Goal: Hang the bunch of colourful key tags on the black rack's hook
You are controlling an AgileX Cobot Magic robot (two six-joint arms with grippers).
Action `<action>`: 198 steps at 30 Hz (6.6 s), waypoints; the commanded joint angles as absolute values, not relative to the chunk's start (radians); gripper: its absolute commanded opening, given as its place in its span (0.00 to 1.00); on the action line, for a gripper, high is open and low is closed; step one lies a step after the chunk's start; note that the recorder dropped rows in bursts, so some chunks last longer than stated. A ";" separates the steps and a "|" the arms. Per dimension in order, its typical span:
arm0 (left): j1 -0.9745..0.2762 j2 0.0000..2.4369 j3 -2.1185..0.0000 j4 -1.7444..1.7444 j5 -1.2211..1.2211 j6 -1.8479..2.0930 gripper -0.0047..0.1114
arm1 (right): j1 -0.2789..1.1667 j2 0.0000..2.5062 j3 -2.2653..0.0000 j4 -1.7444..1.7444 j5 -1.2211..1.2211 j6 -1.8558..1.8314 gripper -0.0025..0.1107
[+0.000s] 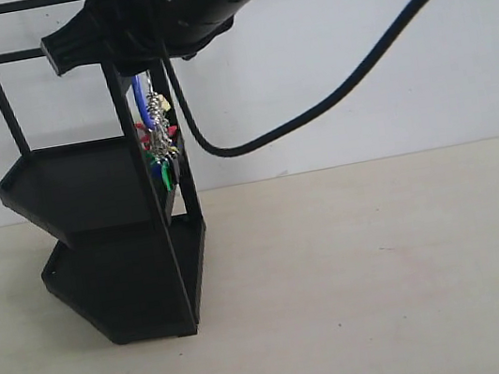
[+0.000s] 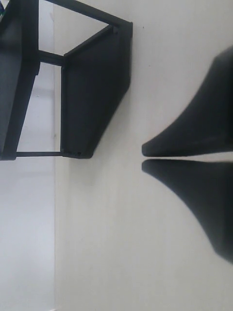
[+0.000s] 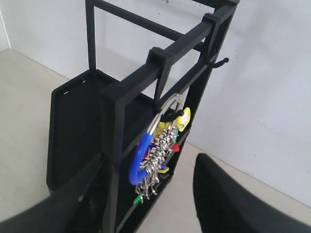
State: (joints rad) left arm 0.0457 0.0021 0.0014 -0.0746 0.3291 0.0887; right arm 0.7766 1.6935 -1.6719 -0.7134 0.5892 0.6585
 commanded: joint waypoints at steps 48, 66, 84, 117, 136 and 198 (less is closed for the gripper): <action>0.049 0.000 0.000 -0.082 0.314 0.078 0.08 | 0.777 0.819 -0.570 -0.789 0.628 0.757 0.02; 0.049 0.000 0.000 -0.082 0.314 0.078 0.08 | 0.780 0.799 -0.570 -0.796 0.631 0.753 0.02; 0.049 0.000 0.000 -0.082 0.314 0.078 0.08 | 0.761 0.553 -0.570 -0.792 0.620 0.760 0.02; 0.049 0.000 0.000 -0.082 0.314 0.078 0.08 | -0.009 0.012 0.000 -0.696 0.049 0.780 0.02; 0.049 0.000 0.000 -0.082 0.314 0.078 0.08 | 0.053 0.010 0.000 0.072 0.073 -0.045 0.02; 0.049 0.000 0.000 -0.082 0.314 0.078 0.08 | -0.050 0.000 0.000 0.048 0.340 -0.024 0.02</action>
State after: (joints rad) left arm 0.0457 0.0021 0.0014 -0.0746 0.3291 0.0887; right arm -0.0474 0.0055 0.0012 0.0554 0.3388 -0.0231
